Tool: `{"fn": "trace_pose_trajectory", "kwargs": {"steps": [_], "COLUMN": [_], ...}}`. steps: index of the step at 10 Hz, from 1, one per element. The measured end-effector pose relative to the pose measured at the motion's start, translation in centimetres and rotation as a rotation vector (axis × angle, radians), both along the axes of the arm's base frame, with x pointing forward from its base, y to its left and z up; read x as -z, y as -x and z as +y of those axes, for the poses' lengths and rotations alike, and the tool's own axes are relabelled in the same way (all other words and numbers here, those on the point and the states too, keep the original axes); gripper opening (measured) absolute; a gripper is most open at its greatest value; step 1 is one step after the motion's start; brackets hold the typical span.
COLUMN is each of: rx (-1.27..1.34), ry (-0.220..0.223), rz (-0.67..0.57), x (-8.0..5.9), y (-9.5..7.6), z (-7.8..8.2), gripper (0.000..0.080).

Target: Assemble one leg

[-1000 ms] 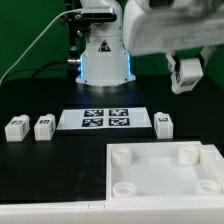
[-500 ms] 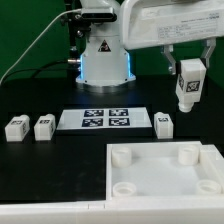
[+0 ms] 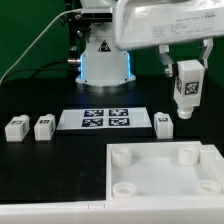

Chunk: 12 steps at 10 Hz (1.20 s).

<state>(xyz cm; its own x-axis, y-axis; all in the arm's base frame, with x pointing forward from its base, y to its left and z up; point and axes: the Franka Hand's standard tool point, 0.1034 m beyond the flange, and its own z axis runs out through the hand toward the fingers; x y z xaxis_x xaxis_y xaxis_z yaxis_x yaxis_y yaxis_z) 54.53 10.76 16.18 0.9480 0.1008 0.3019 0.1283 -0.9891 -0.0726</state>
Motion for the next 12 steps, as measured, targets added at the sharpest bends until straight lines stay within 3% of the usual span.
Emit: {"fn": "trace_pose_trajectory", "kwargs": {"steps": [3,8,12], "rx": [-0.005,-0.005,0.011], "ry": [-0.027,-0.027,-0.048], "rz": [-0.049,-0.047,-0.103], "x": [0.9,1.2,3.5], "y": [-3.3,-3.2,-5.7], "z": [0.9,0.9,1.2], "gripper": [0.0293,0.0293,0.0293]}}
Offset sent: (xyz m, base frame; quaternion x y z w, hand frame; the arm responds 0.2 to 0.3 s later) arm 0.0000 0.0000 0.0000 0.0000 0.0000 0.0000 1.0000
